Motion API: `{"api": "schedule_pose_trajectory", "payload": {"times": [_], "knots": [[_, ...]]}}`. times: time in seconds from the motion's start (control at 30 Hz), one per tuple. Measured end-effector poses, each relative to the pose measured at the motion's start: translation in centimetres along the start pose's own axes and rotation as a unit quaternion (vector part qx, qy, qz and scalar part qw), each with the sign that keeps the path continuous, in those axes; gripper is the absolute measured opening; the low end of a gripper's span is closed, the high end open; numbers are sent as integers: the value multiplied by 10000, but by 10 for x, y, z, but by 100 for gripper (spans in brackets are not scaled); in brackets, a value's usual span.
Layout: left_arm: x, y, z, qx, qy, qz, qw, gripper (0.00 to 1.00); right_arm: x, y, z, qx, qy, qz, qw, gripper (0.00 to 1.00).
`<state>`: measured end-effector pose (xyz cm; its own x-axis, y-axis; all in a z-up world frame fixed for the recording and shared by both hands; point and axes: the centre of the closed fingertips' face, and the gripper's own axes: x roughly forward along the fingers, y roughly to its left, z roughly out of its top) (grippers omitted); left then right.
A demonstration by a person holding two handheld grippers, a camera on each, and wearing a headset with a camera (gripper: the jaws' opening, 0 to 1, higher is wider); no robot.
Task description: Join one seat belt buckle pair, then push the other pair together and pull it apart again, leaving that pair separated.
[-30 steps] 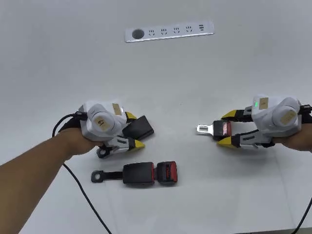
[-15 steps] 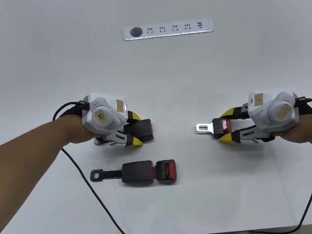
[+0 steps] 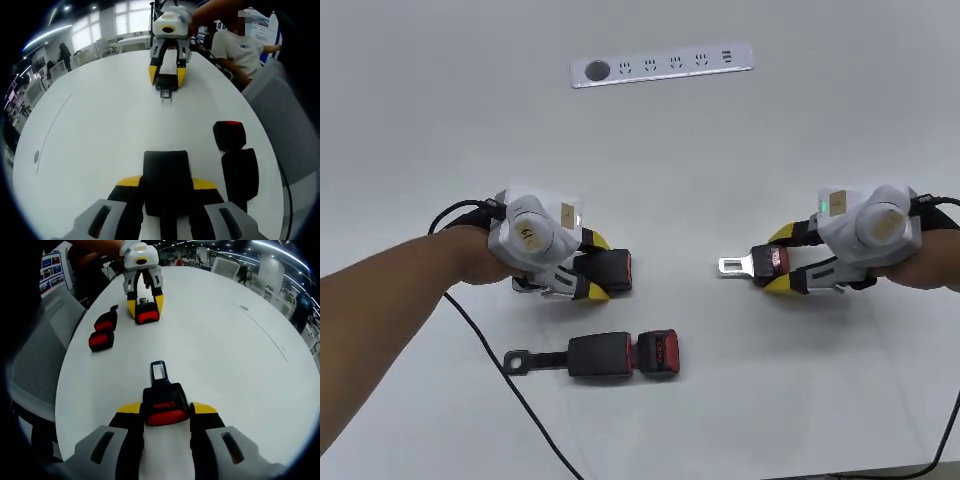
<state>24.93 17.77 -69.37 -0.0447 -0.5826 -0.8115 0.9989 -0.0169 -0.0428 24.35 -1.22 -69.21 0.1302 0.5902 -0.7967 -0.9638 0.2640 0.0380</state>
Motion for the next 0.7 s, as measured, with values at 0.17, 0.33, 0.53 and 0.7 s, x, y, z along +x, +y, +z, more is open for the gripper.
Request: {"api": "schedule_pose_trajectory", "payload": {"times": [0.17,0.33,0.53,0.7], "knots": [[-1,-2,1,-11,22,1,10000,35,6,1,7,-25,-17,35,10000,34],[-1,-2,0,-57,5,26,10000,35,15,4,19,-76,-147,123,9998,34],[-1,-2,-1,-65,38,23,10000,35,28,9,36,-160,-269,188,9993,34],[-1,-3,0,-75,60,36,9999,35,41,14,50,-253,-389,246,9986,34]]}}
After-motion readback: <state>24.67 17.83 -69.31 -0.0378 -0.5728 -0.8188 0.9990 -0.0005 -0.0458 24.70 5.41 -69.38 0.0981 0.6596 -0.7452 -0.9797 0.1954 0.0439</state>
